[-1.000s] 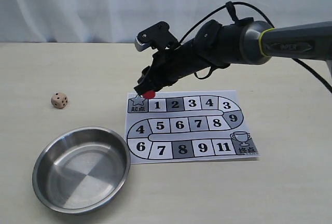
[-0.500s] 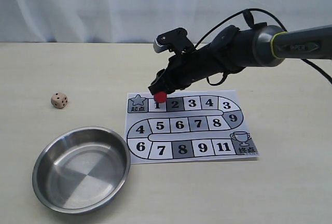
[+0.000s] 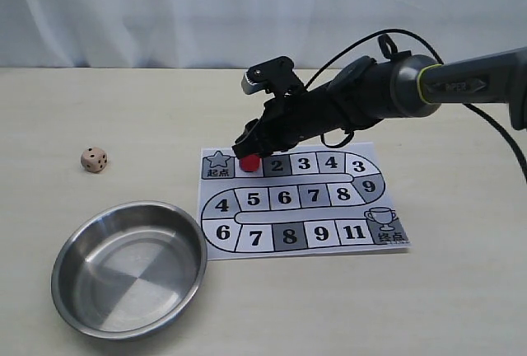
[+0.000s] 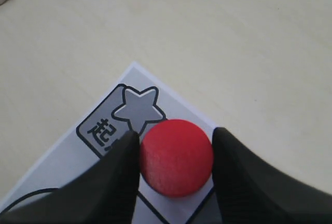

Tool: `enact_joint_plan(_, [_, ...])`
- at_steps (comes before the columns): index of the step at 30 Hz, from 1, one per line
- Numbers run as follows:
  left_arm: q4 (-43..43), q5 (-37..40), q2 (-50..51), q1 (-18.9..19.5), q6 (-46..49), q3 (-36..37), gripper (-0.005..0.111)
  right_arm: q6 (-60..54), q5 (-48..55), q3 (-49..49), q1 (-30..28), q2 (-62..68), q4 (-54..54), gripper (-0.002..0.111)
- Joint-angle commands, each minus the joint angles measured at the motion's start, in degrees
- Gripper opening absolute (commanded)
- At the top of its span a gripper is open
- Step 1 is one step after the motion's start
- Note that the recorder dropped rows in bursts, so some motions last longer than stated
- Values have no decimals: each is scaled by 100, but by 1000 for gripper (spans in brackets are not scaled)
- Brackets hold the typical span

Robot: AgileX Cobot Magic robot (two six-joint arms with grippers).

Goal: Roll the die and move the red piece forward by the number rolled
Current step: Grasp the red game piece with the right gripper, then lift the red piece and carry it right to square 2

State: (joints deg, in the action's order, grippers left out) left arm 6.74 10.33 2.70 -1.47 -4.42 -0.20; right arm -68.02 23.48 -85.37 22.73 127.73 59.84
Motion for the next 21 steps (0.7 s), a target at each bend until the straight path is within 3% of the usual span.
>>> enact_joint_plan(1, [8, -42, -36, 8, -35, 20, 0, -58, 39, 38, 2, -59, -61, 4])
enact_joint_plan(6, [8, -42, -36, 8, -35, 20, 0, -43, 86, 38, 2, -373, -158, 4])
enact_joint_plan(15, [8, -42, -36, 8, -35, 20, 0, 782, 169, 73, -8, -875, -1440, 4])
enact_joint_plan(21, [8, -42, -36, 8, -35, 20, 0, 392, -775, 799, -21, -1157, -1088, 4])
